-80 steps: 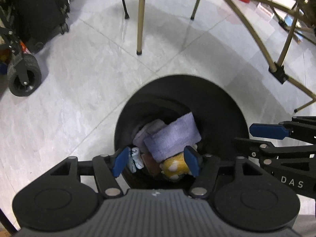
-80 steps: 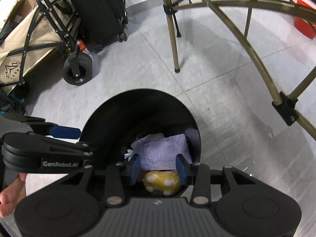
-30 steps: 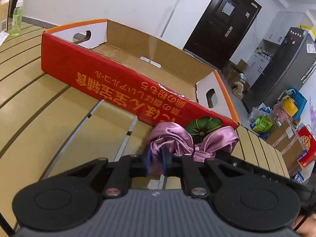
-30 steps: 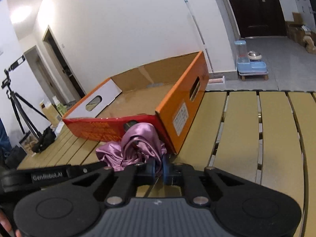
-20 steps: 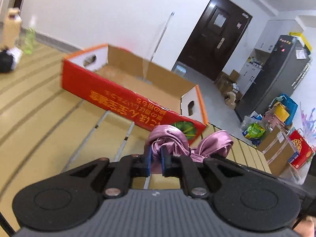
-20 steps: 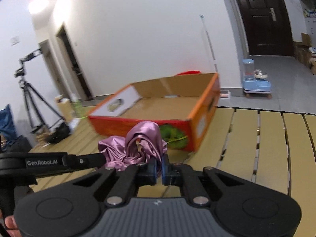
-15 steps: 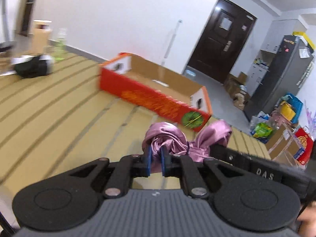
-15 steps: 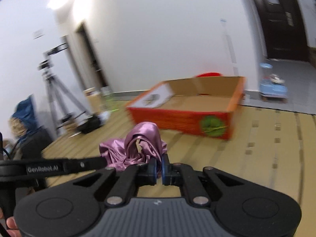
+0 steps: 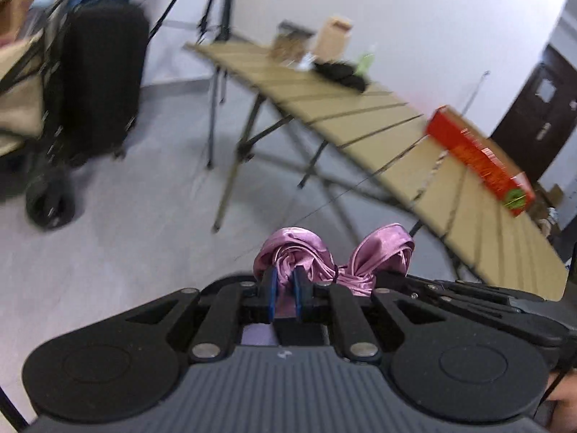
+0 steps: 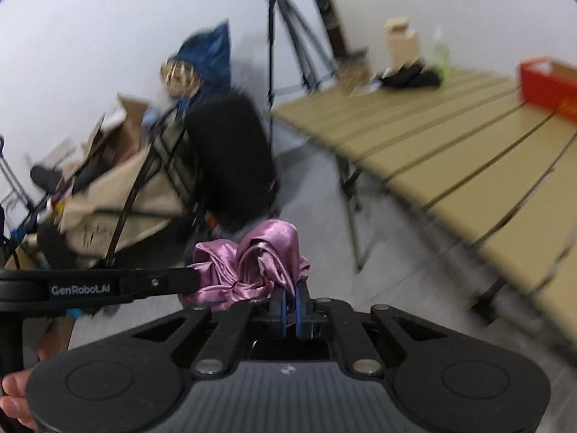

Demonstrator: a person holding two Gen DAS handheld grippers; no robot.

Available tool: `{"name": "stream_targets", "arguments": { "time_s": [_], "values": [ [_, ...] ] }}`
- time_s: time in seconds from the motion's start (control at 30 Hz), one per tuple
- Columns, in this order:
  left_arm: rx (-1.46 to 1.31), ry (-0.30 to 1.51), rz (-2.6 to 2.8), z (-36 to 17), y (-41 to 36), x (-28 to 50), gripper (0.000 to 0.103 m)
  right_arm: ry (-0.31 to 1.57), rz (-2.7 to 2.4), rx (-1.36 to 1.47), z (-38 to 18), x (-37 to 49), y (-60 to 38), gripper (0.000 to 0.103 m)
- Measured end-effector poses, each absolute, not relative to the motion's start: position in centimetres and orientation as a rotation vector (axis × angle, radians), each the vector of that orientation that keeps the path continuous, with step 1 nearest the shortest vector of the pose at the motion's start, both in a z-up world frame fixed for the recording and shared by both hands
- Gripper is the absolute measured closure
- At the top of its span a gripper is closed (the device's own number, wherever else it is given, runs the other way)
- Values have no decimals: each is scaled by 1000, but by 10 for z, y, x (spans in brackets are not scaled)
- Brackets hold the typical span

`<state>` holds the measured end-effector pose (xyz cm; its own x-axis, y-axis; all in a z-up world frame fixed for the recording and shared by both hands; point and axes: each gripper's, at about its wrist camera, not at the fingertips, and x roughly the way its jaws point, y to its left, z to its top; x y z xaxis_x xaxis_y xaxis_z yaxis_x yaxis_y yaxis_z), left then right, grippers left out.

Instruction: Collect trash

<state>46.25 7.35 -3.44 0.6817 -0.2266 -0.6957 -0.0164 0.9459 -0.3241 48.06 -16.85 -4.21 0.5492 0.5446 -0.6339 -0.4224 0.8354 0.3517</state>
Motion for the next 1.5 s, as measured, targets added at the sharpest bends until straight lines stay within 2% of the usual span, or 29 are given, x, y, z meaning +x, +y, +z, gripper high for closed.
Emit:
{"name": "stream_targets", "arguments": {
  "time_s": [0.17, 0.4, 0.6, 0.73, 0.77, 0.8, 0.83, 0.87, 1.0, 1.2, 1.33, 1.5],
  "values": [
    [-314, 900, -105, -74, 86, 472, 93, 905, 580, 98, -74, 488, -141, 98],
    [-323, 1187, -88, -152, 78, 502, 93, 1145, 575, 44, -148, 516, -148, 97],
    [-233, 1318, -71, -201, 61, 527, 93, 1271, 557, 32, -203, 533, -144, 96],
    [-202, 1385, -47, -225, 57, 533, 90, 1311, 539, 22, -220, 534, -145, 89],
    [-192, 1401, -59, -228, 55, 534, 86, 1321, 549, 13, -223, 536, -144, 87],
    [-184, 1407, -60, -229, 55, 535, 82, 1326, 555, 11, -225, 536, -144, 78],
    [-175, 1403, -53, -229, 55, 534, 63, 1328, 551, 12, -226, 536, -145, 72],
    [-160, 1390, -43, -227, 55, 533, 50, 1331, 550, 13, -226, 536, -146, 60],
    [-150, 1363, -15, -221, 56, 533, 44, 1314, 541, 27, -220, 540, -151, 58],
    [-132, 1348, -6, -216, 53, 528, 42, 1296, 549, 30, -213, 541, -154, 55],
    [-134, 1335, -6, -210, 53, 527, 36, 1278, 539, 11, -209, 541, -151, 53],
    [-111, 1278, -1, -195, 47, 523, 36, 1225, 526, 0, -191, 533, -153, 53]
  ]
}}
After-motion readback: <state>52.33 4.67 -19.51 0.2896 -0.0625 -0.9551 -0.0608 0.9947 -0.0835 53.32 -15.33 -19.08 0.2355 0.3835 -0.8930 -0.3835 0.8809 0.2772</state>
